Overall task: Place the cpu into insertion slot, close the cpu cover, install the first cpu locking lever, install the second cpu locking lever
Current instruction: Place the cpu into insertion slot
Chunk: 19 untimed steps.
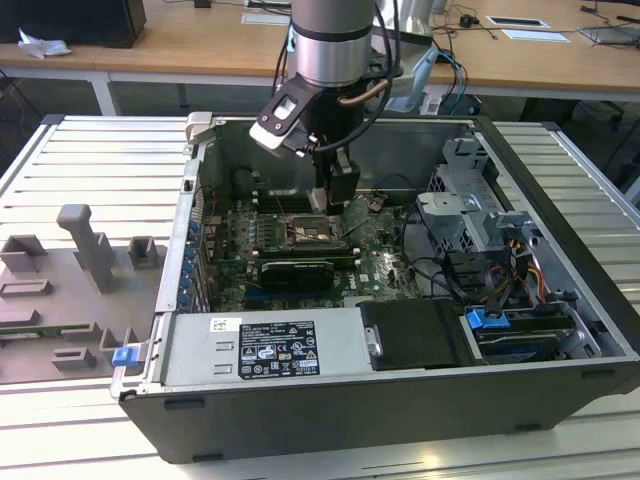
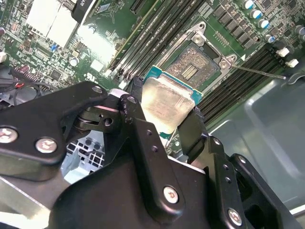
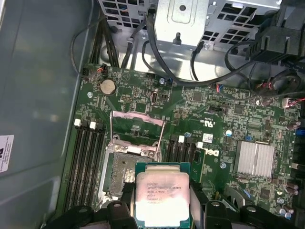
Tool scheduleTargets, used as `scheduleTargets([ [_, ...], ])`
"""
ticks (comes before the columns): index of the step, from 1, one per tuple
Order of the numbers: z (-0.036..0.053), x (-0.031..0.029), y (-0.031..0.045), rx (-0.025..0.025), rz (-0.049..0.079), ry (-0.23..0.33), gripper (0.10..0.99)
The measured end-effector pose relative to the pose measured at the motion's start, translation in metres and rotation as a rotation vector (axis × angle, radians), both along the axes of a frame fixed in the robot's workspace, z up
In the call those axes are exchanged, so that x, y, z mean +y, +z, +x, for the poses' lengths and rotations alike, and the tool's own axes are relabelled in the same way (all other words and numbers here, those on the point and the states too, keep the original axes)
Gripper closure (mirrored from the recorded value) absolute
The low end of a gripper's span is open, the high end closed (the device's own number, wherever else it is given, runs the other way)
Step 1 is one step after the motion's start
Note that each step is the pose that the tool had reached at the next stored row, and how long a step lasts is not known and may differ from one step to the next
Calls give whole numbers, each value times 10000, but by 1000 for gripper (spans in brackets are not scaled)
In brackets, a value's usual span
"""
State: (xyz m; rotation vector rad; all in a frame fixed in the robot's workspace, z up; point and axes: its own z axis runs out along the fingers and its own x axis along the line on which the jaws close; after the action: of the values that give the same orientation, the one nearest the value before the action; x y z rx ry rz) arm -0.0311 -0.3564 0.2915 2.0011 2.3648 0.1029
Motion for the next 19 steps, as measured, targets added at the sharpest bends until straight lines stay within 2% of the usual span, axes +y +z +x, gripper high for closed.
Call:
scheduleTargets([
  [19,-13,0,-100,0,-1,0,545],
])
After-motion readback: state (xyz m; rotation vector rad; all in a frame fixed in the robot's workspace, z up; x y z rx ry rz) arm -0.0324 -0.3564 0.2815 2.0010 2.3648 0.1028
